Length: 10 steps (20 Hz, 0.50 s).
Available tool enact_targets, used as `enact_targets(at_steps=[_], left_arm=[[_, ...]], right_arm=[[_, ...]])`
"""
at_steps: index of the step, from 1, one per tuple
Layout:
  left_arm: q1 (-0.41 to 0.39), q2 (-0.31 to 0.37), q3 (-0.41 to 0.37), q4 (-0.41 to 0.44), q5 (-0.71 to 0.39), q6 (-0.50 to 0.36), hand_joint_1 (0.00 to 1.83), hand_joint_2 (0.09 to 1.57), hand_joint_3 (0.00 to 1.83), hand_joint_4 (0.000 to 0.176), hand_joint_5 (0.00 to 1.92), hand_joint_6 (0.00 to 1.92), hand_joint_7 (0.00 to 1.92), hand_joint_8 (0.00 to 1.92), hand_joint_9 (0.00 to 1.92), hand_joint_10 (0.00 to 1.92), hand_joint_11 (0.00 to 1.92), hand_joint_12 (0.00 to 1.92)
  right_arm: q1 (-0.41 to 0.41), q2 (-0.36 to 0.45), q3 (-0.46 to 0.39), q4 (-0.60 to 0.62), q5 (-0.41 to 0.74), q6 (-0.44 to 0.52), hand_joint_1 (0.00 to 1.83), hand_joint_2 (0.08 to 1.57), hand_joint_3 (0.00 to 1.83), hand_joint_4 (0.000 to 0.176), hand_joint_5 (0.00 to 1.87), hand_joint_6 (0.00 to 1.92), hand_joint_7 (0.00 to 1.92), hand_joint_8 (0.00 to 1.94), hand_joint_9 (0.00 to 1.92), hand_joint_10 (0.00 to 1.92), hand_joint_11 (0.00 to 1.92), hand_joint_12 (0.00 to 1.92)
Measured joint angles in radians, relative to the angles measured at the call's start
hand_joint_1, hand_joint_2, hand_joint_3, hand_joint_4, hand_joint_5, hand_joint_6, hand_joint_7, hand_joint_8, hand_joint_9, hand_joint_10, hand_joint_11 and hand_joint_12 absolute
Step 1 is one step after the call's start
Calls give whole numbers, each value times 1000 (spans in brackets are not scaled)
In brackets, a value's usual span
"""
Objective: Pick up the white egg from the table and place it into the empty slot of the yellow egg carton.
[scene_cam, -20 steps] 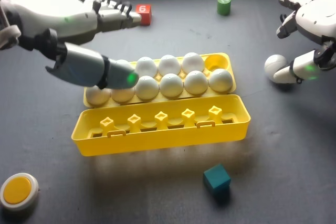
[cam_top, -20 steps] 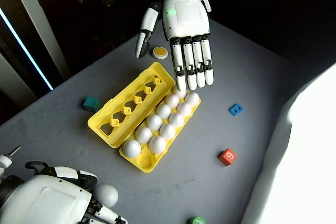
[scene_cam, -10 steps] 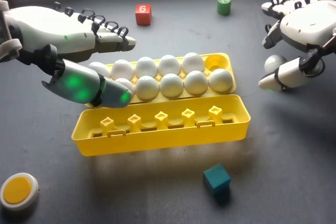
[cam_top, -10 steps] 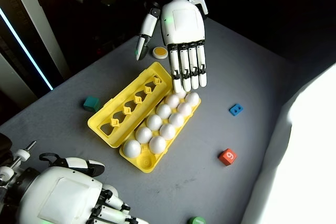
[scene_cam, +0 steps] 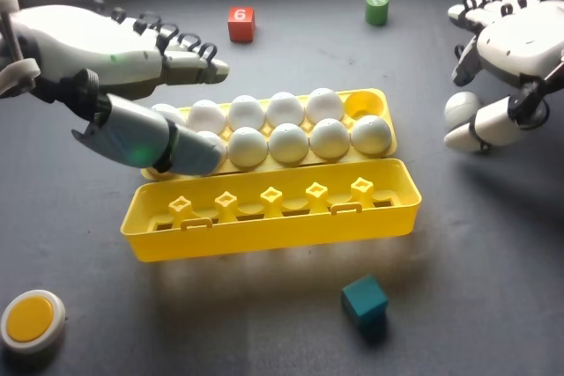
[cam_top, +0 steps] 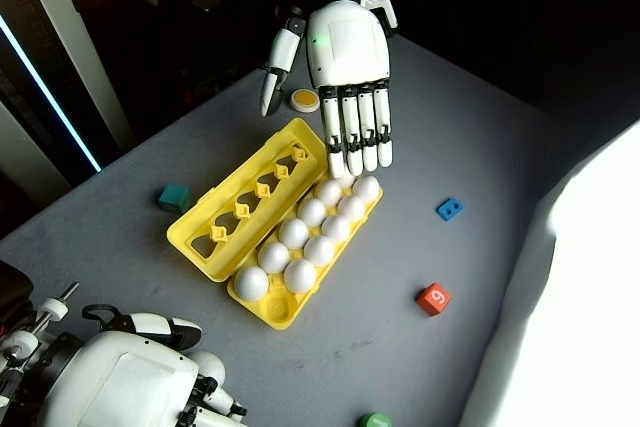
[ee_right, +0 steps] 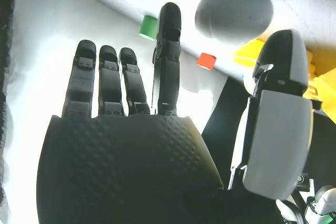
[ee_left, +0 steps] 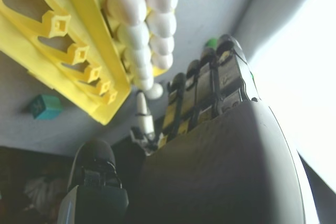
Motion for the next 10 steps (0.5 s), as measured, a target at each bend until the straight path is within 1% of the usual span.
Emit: enact_targets(at_steps=[2, 3, 6, 7, 8, 9, 10], left_arm=[[-3, -5, 6, 0, 1, 0, 0, 1159, 0, 0, 55, 5, 51, 7, 38, 7, 23, 12], [-3, -9, 9, 0, 1, 0, 0, 1164, 2, 0, 58, 6, 47, 5, 34, 5, 24, 12], [-3, -9, 10, 0, 0, 0, 0, 1165, 2, 0, 62, 7, 49, 6, 36, 5, 26, 14], [-3, -11, 10, 0, -2, 0, 0, 1163, 1, 0, 58, 4, 48, 5, 31, 2, 14, 9], [-3, -11, 9, 0, -3, 0, 0, 1163, 1, 0, 58, 4, 48, 5, 31, 2, 14, 9], [-3, -11, 10, 0, -5, 0, 0, 1159, 0, 0, 94, 15, 81, 15, 60, 12, 46, 24], [-3, -11, 10, 0, -5, 0, 0, 1162, 0, 0, 88, 10, 75, 11, 54, 8, 37, 21]], right_arm=[[-3, -1, 0, 0, -4, 0, 770, 882, 2, 0, 853, 11, 1, 0, 0, 0, 1, 57], [-5, -1, 0, 0, -2, 0, 826, 906, 5, 0, 904, 21, 12, 4, 0, 0, 0, 22], [-6, -1, 0, 0, -3, 0, 837, 909, 6, 0, 913, 22, 15, 5, 0, 0, 0, 18], [-6, -1, 0, 0, -3, 1, 908, 919, 7, 0, 955, 32, 0, 0, 0, 0, 0, 0], [-6, -1, 0, 0, -3, 1, 908, 919, 7, 0, 955, 32, 0, 0, 0, 0, 0, 0], [-6, -1, 0, 0, -3, 1, 945, 952, 17, 0, 968, 30, 0, 0, 0, 0, 0, 0], [-6, -1, 0, 0, -2, 1, 972, 948, 13, 0, 992, 36, 2, 1, 0, 0, 0, 0]])
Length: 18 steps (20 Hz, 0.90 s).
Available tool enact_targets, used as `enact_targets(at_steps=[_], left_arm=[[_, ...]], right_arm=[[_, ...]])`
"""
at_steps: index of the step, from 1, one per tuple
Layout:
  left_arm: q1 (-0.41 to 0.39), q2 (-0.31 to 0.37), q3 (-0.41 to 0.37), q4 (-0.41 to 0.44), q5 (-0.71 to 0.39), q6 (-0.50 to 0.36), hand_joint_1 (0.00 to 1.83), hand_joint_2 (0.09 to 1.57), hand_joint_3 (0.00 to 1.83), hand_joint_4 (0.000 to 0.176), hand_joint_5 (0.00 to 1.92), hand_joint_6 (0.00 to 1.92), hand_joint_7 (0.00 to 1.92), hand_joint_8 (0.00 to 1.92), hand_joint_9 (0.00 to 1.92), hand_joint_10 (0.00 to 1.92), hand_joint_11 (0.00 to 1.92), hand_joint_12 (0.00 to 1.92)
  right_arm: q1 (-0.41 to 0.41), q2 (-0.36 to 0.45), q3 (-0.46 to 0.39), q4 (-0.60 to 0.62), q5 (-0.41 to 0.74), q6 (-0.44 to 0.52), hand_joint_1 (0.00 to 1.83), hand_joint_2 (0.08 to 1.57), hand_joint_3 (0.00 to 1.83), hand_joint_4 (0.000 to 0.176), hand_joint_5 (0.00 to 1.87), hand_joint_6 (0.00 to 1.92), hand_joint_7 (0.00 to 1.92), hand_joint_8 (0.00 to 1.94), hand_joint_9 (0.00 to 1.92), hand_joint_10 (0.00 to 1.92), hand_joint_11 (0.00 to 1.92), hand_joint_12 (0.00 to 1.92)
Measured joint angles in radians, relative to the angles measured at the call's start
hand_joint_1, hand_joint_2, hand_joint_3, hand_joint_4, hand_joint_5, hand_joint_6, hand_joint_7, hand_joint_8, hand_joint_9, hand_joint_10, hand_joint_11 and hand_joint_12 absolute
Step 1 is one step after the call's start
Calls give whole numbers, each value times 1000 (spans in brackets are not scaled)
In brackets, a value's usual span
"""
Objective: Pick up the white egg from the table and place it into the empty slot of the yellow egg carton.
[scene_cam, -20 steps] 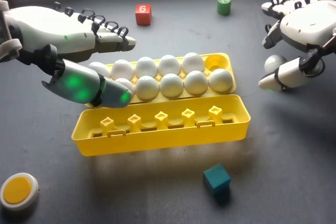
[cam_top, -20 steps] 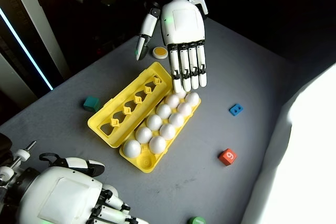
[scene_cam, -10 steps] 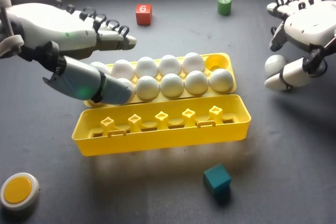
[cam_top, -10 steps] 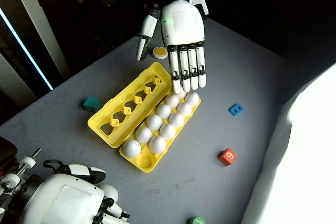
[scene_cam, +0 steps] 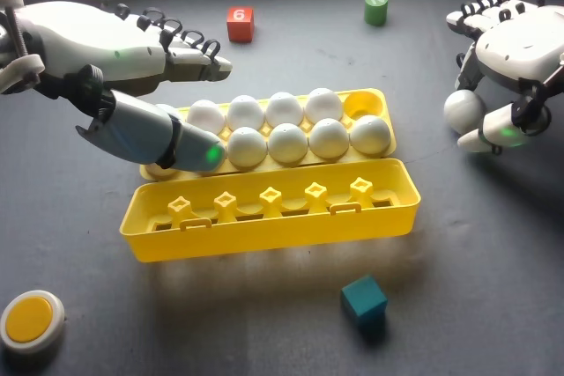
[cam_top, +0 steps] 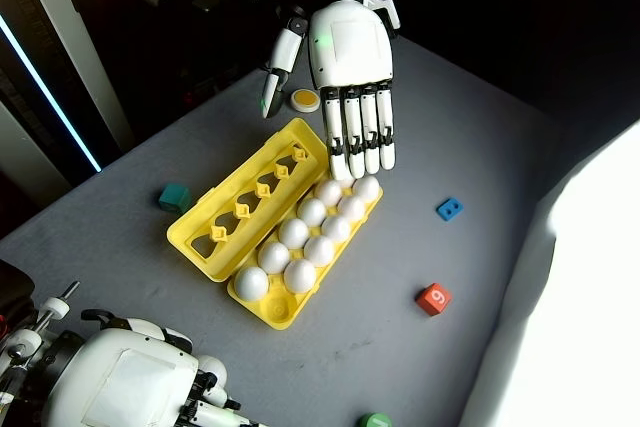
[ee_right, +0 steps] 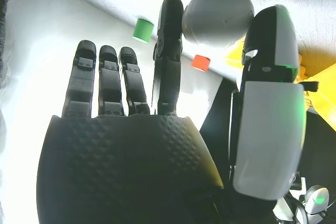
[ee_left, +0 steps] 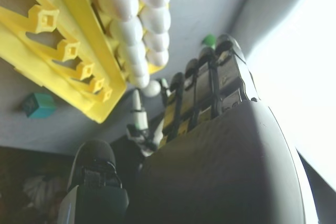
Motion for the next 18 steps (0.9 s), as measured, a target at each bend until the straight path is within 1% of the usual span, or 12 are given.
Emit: enact_targets(at_steps=[1, 2, 3, 4, 5, 6, 7, 8, 11, 12, 18], left_arm=[[0, 0, 0, 0, 0, 0, 0, 1169, 3, 0, 76, 4, 65, 5, 44, 3, 27, 17], [0, 0, 0, 0, 0, 1, 0, 1169, 3, 0, 76, 4, 65, 5, 44, 3, 27, 17], [0, 0, 0, 0, 0, 1, 0, 1163, 0, 0, 69, 1, 60, 2, 39, 1, 21, 16], [0, 0, 0, 0, 0, 1, 0, 1162, 0, 0, 67, 0, 54, 0, 34, 0, 20, 16], [0, 0, 0, 0, 0, 1, 0, 1161, 0, 0, 46, 0, 37, 0, 16, 0, 3, 8], [0, 0, 0, 0, 0, 1, 0, 1161, 0, 0, 61, 7, 44, 4, 21, 3, 5, 9], [0, 0, 0, 0, 0, 1, 0, 1161, 0, 0, 61, 7, 44, 4, 21, 3, 5, 9], [0, 0, 0, 0, 0, 1, 0, 1158, 0, 0, 66, 8, 60, 10, 41, 11, 28, 19], [0, 0, 0, 0, 0, 1, 0, 1158, 0, 0, 57, 2, 46, 3, 28, 4, 19, 16], [-1, 0, 0, 0, 0, 1, 0, 1157, 0, 0, 53, 1, 46, 2, 30, 4, 19, 16], [-1, 0, -2, 0, -1, 1, 0, 1159, 0, 0, 62, 2, 49, 1, 27, 1, 20, 20]], right_arm=[[0, 0, 0, 0, 0, 0, 1119, 990, 16, 0, 1188, 428, 51, 4, 0, 0, 0, 0], [0, -1, 0, 0, 0, 0, 1119, 990, 16, 0, 1188, 428, 51, 4, 0, 0, 0, 0], [1, -1, 0, -1, 2, 2, 1191, 1003, 2, 0, 1240, 522, 115, 11, 0, 0, 0, 0], [2, -1, 0, -1, 2, 2, 1200, 1010, 2, 0, 1223, 568, 148, 4, 0, 0, 0, 0], [2, -1, 0, -1, 2, 2, 1196, 1028, 5, 0, 1171, 670, 183, 3, 0, 0, 0, 0], [2, -1, 0, -1, 2, 2, 1190, 1042, 4, 0, 1135, 738, 196, 2, 0, 0, 0, 0], [2, -1, 0, -1, 2, 2, 1190, 1042, 4, 0, 1135, 738, 196, 2, 0, 0, 0, 0], [2, -1, 0, -1, 2, 2, 1181, 1064, 4, 0, 1079, 830, 206, 0, 0, 0, 0, 0], [5, -1, 0, -2, 0, 2, 1177, 1068, 3, 0, 1071, 841, 204, 0, 0, 0, 0, 0], [5, -1, 0, -3, 0, 2, 1184, 1059, 0, 0, 1095, 800, 210, 1, 0, 0, 0, 0], [29, -1, 0, -6, 0, 2, 1181, 1052, 0, 0, 1111, 776, 220, 3, 0, 0, 0, 0]])
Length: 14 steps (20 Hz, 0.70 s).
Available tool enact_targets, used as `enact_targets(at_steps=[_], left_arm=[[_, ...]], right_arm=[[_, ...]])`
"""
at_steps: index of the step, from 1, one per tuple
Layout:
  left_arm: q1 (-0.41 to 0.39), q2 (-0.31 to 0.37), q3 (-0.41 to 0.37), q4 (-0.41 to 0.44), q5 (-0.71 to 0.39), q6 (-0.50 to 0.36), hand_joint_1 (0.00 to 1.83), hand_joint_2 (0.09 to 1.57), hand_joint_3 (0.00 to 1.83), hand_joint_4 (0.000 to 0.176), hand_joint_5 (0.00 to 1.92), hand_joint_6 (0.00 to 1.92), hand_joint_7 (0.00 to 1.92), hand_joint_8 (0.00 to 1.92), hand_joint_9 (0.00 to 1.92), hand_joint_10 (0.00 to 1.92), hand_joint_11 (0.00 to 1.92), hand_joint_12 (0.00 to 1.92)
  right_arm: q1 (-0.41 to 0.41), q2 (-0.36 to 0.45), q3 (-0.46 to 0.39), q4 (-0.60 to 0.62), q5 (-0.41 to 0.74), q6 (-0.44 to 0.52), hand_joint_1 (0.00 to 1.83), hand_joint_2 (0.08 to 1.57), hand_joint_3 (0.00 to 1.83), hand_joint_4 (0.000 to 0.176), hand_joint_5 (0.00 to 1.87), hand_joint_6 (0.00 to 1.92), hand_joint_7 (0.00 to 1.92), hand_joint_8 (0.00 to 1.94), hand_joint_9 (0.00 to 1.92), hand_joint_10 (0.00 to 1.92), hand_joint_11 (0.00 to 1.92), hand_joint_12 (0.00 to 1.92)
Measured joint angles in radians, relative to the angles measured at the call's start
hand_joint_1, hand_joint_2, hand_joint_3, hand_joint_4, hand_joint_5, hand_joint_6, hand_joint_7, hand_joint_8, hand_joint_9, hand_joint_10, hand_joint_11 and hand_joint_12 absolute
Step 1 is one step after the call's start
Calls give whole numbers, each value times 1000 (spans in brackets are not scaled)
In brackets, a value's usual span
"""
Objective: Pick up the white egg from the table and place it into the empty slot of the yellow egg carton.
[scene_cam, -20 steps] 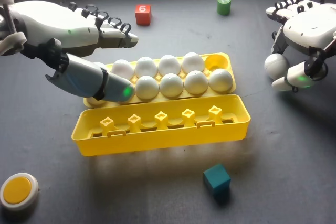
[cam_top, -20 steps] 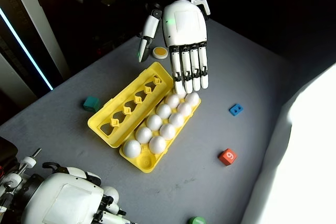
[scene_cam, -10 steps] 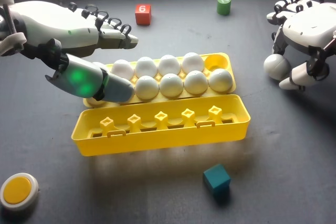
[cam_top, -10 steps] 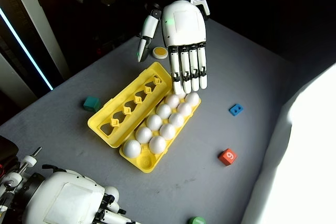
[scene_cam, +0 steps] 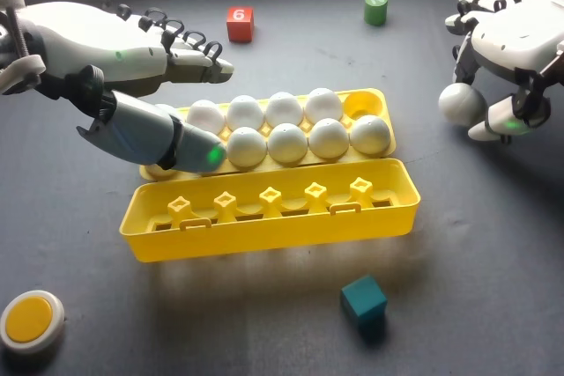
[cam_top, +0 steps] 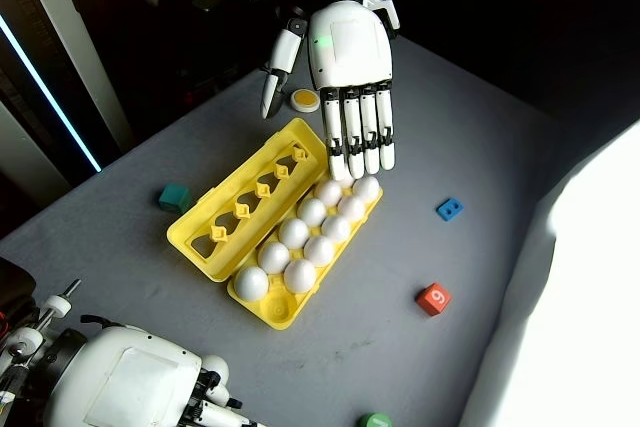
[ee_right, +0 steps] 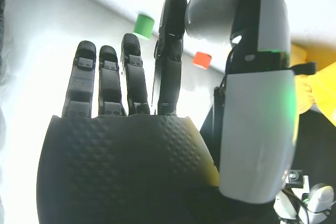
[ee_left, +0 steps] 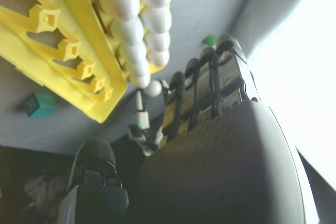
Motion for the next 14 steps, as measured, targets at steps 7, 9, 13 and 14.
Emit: enact_targets(at_steps=[7, 9, 13, 14], left_arm=[[0, 0, -7, 0, 0, 0, 0, 1159, 0, 0, 57, 8, 55, 9, 34, 9, 19, 23], [0, 0, -7, 0, 0, 1, 0, 1156, 0, 0, 44, 1, 44, 4, 30, 6, 15, 23], [0, 0, -7, 0, 0, 1, 0, 1161, 1, 0, 35, 0, 32, 0, 11, 0, 0, 3], [0, 0, -7, 0, 0, 1, 0, 1158, 0, 0, 35, 1, 33, 1, 13, 2, 0, 1]], right_arm=[[60, 1, 0, 3, -25, 86, 1187, 1045, 2, 0, 1125, 754, 216, 2, 0, 0, 0, 0], [87, -5, 0, 1, -40, 110, 1185, 1051, 1, 0, 1108, 781, 217, 0, 0, 0, 0, 0], [128, -35, 2, 31, -72, 118, 1189, 1044, 0, 0, 1133, 737, 230, 6, 11, 3, 0, 0], [134, -46, 2, 39, -74, 120, 1189, 1042, 0, 0, 1138, 729, 239, 8, 8, 1, 0, 0]])
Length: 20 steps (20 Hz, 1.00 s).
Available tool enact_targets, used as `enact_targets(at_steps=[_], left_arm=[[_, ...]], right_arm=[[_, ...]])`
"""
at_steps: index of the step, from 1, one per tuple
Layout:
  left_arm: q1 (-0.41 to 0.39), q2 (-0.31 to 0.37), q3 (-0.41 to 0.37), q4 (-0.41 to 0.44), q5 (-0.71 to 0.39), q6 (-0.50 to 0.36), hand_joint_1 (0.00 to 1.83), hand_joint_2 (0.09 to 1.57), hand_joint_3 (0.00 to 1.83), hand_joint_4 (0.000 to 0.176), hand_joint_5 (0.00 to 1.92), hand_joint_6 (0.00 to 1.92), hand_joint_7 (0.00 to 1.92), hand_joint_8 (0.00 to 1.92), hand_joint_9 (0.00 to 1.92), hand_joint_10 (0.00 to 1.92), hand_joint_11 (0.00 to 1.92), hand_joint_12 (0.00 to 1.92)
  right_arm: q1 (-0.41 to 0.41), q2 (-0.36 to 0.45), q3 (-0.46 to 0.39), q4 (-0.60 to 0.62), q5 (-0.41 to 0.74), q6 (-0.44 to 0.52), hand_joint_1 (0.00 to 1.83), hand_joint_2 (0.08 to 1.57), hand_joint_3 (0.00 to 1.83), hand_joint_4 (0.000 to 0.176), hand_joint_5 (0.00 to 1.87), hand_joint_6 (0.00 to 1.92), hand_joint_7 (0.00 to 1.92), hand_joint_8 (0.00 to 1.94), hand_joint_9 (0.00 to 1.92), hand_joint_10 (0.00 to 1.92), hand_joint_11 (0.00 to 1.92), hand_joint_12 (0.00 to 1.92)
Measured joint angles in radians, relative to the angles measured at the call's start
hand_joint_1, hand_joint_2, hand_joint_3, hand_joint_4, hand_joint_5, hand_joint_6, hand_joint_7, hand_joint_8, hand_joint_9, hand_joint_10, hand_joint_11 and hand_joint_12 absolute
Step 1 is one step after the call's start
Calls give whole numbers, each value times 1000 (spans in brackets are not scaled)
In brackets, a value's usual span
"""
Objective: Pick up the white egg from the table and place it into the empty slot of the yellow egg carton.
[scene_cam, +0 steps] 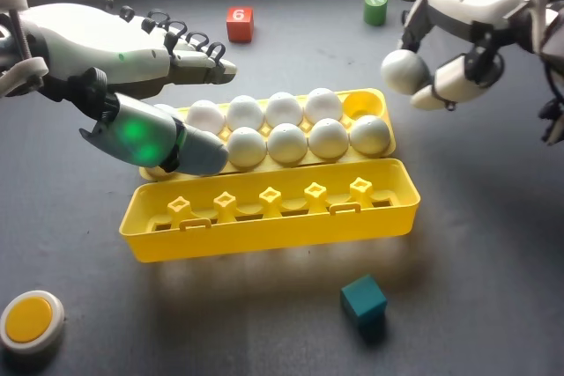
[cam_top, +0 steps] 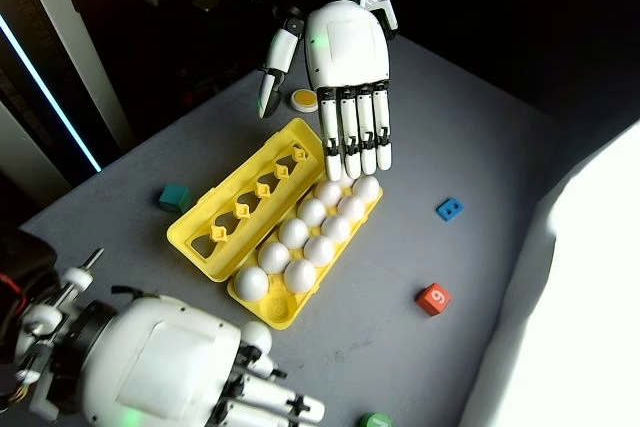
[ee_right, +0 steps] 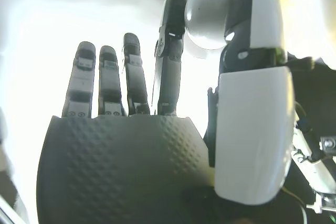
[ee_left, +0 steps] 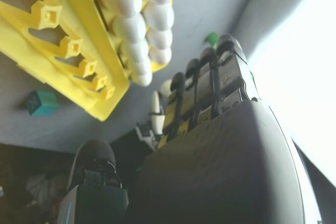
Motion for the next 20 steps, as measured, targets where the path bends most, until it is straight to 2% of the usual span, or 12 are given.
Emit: enact_targets(at_steps=[5, 12, 15, 16, 17, 18, 20], left_arm=[[0, 0, 0, 0, 0, 0, 0, 1165, 2, 0, 36, 1, 35, 1, 14, 1, 0, 0], [0, 0, -1, 0, 0, 0, 0, 1164, 0, 0, 33, 0, 39, 0, 20, 0, 2, 1], [0, 0, -5, 0, 0, 0, 0, 1160, 0, 0, 38, 4, 34, 2, 16, 2, 0, 0], [0, 0, -5, 0, 0, 0, 0, 1155, 0, 0, 40, 5, 36, 3, 17, 2, 0, 0], [0, 0, -5, 0, 0, 0, 0, 1165, 2, 0, 50, 9, 39, 4, 19, 3, 2, 1], [0, 0, -5, 0, 0, 0, 0, 1168, 3, 0, 60, 12, 53, 9, 34, 9, 17, 8], [0, 0, -5, 0, 0, 0, 0, 1161, 0, 0, 60, 10, 53, 8, 34, 8, 22, 10]], right_arm=[[15, -35, 0, 66, -33, 0, 1197, 1027, 0, 0, 1177, 661, 304, 4, 90, 10, 25, 32], [31, -34, 0, 136, -82, 0, 1182, 1038, 0, 0, 1144, 723, 249, 3, 49, 5, 0, 0], [59, -34, 0, 247, -113, -18, 1121, 1049, 1, 2, 1118, 752, 223, 6, 18, 5, 0, 0], [69, -34, 0, 270, -115, -26, 980, 1004, 0, 0, 1003, 324, 204, 2, 4, 1, 0, 0], [71, -34, 0, 273, -114, -28, 885, 963, 0, 0, 961, 113, 232, 2, 33, 5, 0, 0], [71, -34, 0, 291, -114, -39, 849, 946, 0, 0, 944, 36, 244, 1, 59, 5, 0, 0], [71, -34, 0, 352, -117, -71, 803, 951, 3, 0, 887, 1, 239, 0, 58, 1, 0, 0]])
